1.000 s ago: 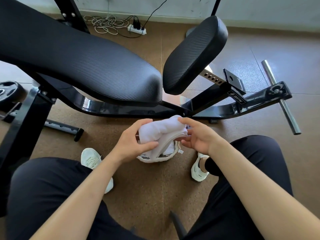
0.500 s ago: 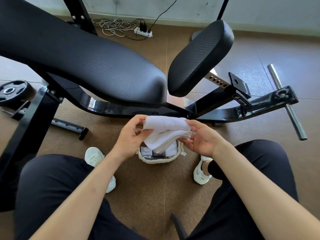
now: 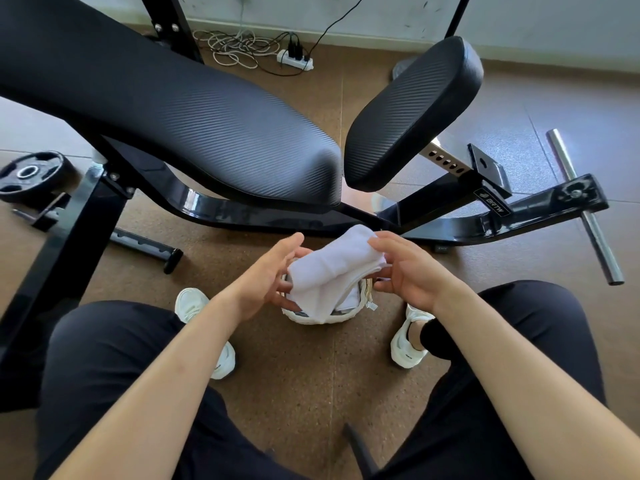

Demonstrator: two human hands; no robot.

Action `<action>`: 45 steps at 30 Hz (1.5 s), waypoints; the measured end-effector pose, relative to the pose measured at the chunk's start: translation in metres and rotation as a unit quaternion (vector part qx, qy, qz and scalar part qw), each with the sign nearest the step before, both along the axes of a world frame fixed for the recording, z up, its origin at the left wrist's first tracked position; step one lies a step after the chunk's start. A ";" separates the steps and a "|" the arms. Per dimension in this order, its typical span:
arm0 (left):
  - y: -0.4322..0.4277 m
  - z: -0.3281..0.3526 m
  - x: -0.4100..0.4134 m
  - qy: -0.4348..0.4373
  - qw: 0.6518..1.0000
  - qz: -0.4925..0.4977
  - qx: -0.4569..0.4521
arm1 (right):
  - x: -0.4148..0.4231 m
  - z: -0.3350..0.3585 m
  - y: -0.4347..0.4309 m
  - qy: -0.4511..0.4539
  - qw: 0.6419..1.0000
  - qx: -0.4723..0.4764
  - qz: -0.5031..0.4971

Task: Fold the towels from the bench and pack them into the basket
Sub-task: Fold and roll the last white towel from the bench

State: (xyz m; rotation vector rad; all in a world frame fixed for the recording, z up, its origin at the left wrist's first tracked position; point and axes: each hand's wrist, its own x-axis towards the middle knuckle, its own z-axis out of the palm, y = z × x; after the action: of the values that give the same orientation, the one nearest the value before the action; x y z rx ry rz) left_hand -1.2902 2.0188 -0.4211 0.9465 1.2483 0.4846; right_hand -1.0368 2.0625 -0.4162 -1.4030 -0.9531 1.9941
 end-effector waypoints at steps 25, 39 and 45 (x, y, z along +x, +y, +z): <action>-0.007 -0.010 0.017 0.033 0.976 -0.090 0.197 | 0.003 -0.008 0.007 -0.010 0.993 0.118 0.013; -0.009 -0.017 0.028 -0.049 0.977 0.073 0.194 | -0.030 -0.021 -0.016 0.064 0.980 0.186 -0.044; -0.009 -0.033 0.037 0.017 0.979 0.064 0.193 | -0.039 -0.029 -0.020 -0.045 0.972 0.229 -0.040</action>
State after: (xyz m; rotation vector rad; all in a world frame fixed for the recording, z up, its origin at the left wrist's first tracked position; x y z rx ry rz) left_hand -1.2531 2.0094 -0.4542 1.2076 1.2748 0.8367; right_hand -1.0757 2.0422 -0.4452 -1.2499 -1.2775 1.5315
